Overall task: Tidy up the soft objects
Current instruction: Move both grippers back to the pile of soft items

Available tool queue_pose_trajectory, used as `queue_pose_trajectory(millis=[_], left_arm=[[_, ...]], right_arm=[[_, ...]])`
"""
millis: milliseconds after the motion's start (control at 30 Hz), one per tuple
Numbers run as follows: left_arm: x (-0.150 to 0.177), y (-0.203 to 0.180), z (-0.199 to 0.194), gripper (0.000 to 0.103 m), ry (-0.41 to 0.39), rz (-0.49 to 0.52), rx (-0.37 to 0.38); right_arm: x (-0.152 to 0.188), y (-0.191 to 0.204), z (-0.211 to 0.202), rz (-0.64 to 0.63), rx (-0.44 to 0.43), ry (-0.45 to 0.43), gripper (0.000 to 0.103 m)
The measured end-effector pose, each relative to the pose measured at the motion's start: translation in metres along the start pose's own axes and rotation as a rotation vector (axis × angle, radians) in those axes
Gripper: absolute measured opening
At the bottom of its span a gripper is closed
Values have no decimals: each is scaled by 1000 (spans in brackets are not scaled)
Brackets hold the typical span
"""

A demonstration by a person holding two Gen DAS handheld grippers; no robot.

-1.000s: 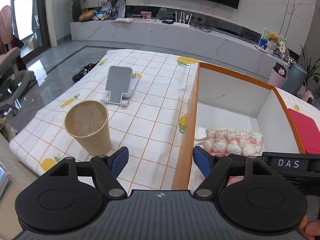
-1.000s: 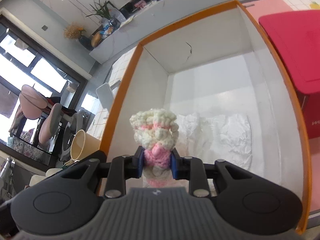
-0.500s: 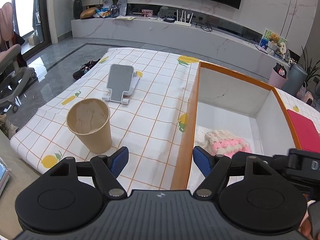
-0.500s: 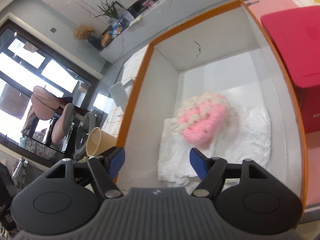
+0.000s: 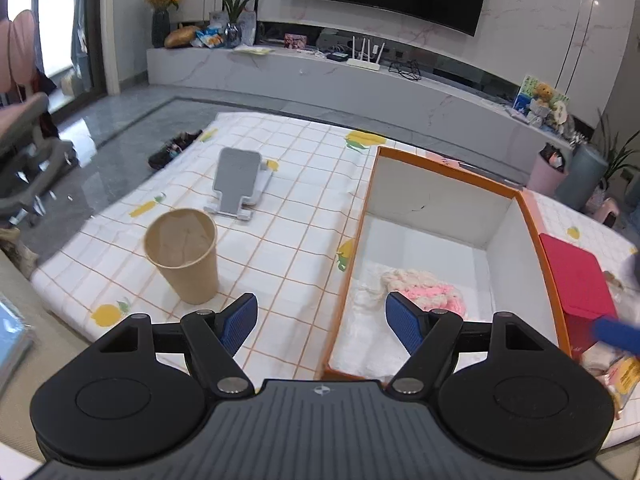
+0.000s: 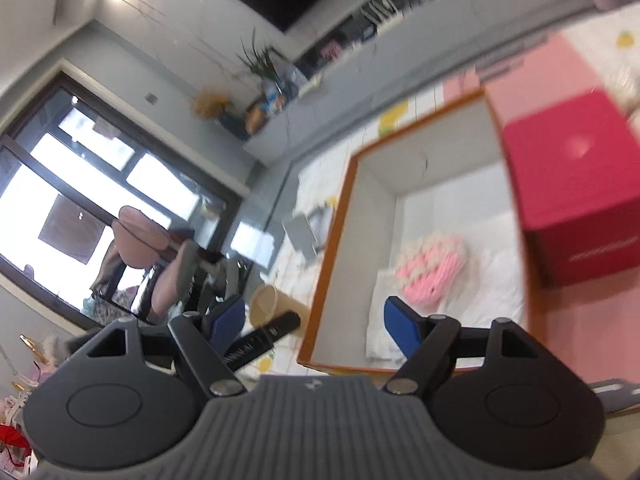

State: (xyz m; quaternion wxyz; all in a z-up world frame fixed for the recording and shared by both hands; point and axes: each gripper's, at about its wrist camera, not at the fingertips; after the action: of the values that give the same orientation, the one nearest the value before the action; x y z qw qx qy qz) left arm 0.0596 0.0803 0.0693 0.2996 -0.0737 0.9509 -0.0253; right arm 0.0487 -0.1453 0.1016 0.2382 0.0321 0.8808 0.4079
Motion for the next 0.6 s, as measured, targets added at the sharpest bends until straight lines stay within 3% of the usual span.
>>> queue_pose_trajectory(millis=[167, 300, 467, 600], left_arm=[[2, -20, -26, 86, -2, 9, -20], [0, -45, -50, 87, -55, 29, -13], [6, -93, -66, 87, -82, 153, 13], [16, -138, -66, 87, -90, 214, 35]], right_arm=[[2, -4, -76, -42, -4, -138, 83], [8, -23, -139, -48, 41, -269, 84], [24, -54, -211, -29, 182, -495, 85], [33, -76, -245, -18, 320, -596, 85]])
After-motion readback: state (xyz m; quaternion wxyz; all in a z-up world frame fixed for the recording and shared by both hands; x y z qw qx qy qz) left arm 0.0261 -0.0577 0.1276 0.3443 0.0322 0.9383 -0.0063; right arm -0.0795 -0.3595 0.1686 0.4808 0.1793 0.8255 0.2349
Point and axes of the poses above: each gripper's, at about its wrist camera, not at the fingertips, and z roughly the way its jaws point, y to its left, x to its underside, and after that the axes turned 10 degrees about y, right-handed
